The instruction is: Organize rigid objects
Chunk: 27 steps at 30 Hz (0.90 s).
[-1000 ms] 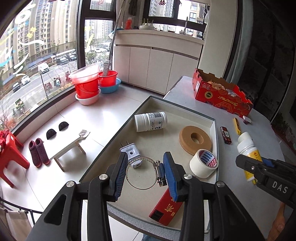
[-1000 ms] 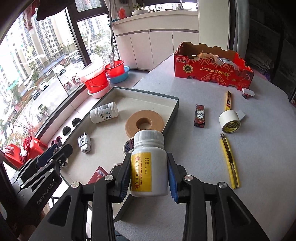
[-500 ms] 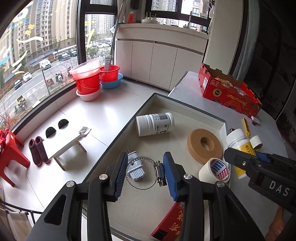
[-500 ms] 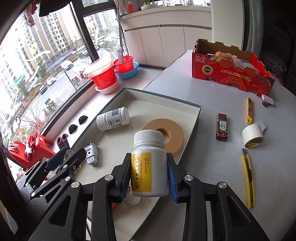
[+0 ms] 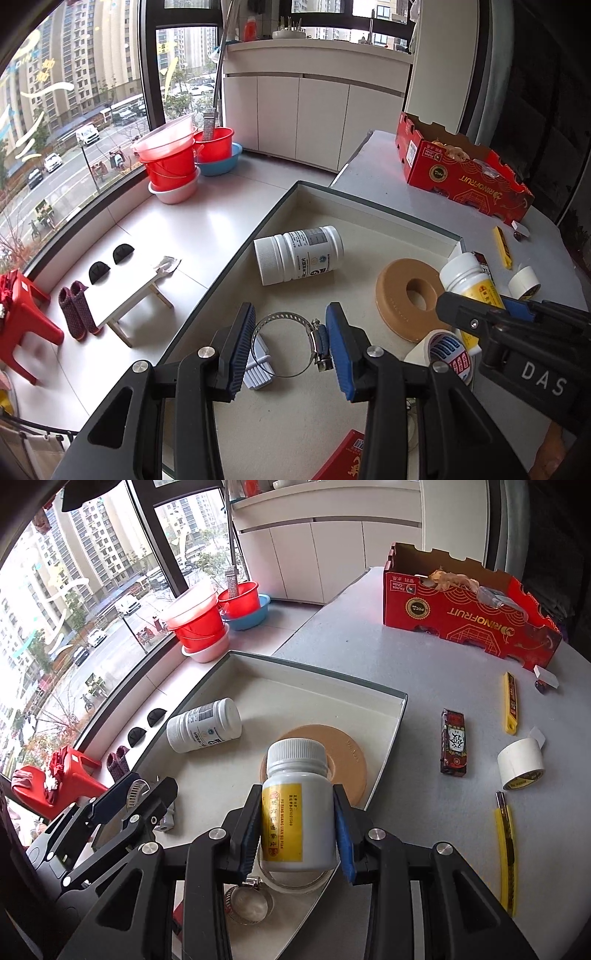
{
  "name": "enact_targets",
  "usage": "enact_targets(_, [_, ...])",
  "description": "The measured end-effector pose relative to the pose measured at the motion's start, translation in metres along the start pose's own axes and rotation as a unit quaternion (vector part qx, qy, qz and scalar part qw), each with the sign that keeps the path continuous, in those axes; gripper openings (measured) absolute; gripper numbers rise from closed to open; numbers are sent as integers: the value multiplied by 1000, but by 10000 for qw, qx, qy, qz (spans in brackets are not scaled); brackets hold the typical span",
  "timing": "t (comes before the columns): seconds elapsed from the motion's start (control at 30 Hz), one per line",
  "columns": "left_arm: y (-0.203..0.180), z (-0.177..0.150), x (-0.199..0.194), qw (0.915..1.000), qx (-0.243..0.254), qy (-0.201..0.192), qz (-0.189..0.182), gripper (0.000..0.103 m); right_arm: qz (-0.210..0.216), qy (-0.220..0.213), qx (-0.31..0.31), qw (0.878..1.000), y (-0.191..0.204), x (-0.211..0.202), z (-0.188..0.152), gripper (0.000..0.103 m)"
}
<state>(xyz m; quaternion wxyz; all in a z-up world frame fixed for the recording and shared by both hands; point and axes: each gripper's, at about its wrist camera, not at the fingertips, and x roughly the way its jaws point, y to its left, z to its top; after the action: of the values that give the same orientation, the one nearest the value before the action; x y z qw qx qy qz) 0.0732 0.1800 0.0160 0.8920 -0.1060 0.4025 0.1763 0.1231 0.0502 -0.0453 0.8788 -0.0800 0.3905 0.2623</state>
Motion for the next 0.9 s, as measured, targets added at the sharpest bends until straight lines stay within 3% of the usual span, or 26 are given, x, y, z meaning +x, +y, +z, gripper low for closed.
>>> enact_targets(0.9, [-5,0,17,9998,116,171,68,43,-91,90,-22,9999,1,14,9,37])
